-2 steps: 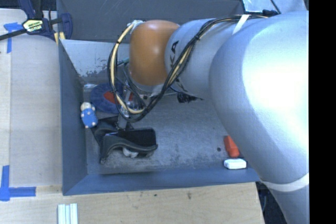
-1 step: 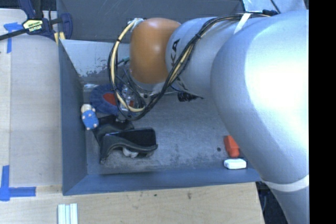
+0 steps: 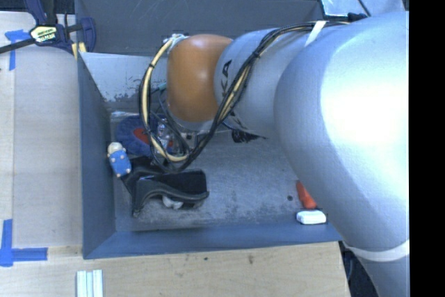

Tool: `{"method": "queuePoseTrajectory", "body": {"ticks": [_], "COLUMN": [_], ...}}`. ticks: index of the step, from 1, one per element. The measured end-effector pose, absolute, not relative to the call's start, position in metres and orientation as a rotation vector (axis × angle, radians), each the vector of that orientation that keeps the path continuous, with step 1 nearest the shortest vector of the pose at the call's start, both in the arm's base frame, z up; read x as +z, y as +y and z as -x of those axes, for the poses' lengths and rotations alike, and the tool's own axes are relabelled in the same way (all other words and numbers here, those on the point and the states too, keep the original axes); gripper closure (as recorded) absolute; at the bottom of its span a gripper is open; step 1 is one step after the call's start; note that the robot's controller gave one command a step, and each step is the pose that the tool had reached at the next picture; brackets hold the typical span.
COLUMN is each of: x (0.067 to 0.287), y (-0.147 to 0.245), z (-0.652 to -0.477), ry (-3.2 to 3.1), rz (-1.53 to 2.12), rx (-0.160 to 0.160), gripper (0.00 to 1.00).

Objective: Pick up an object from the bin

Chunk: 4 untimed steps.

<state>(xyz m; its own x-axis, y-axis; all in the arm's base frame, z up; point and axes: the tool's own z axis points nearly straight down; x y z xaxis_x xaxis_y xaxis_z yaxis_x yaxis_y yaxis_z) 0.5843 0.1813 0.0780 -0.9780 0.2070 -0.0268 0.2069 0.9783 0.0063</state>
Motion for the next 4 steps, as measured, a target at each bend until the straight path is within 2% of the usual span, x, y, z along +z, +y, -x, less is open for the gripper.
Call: {"method": "queuePoseTrajectory", "body": {"ticks": [1, 2, 3, 4], "x": [0.075, 0.102, 0.072, 0.075], "y": [0.2, 0.166, 0.133, 0.197], "z": [-0.609, -0.61, -0.625, -0.588], "ry": [3.109, 2.89, 2.902, 2.88], "rz": [-0.409, -1.242, -1.243, -1.222], "rx": [-0.004, -0.003, 0.011, 0.009], "gripper": [1.0, 1.0, 1.0, 1.0]}}
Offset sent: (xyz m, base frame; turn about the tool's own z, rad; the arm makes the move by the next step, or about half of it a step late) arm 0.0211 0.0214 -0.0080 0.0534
